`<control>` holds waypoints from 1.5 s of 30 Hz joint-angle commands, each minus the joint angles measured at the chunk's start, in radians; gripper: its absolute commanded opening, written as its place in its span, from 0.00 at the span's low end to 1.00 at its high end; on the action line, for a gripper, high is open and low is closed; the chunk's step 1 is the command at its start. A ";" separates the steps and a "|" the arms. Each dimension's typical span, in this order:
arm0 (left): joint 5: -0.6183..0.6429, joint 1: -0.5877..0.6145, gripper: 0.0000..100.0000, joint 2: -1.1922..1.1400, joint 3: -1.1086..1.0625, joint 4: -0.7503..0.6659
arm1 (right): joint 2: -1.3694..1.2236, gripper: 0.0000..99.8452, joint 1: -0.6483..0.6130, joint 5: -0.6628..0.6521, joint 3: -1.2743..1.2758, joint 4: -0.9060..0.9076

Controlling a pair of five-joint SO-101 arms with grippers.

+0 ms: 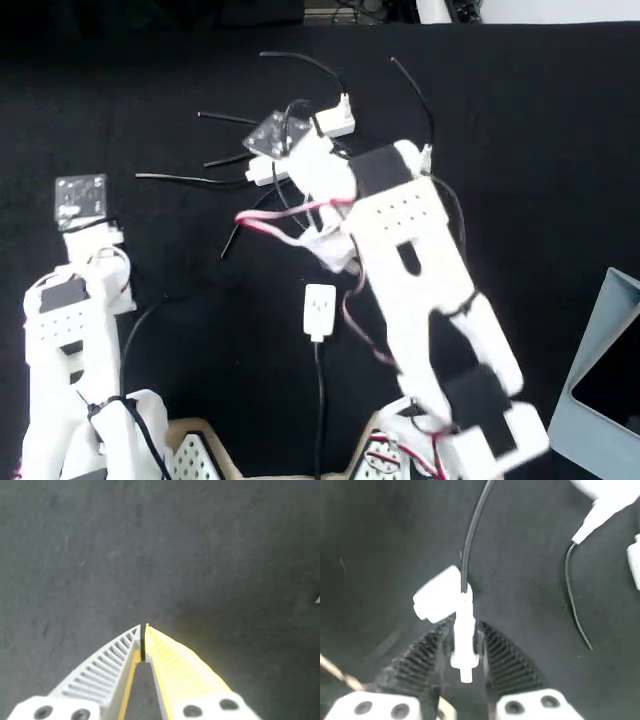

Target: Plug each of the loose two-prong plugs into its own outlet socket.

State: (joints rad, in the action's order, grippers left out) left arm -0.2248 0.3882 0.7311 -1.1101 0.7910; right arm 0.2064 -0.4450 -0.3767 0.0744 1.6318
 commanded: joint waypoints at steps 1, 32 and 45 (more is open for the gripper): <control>0.014 -0.073 0.03 0.025 0.079 -0.005 | 0.116 0.01 -0.081 0.121 0.031 -0.100; 0.244 -0.298 0.03 0.074 0.219 -0.003 | 1.075 0.01 -0.273 0.410 1.256 -1.106; 0.239 -0.533 0.03 0.629 -0.010 0.078 | 1.185 0.01 -0.276 0.460 1.300 -1.108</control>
State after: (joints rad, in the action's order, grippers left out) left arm 0.0115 -0.0890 1.2666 -1.0978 0.8631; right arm 1.3709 -0.7058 0.0790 1.3771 0.5439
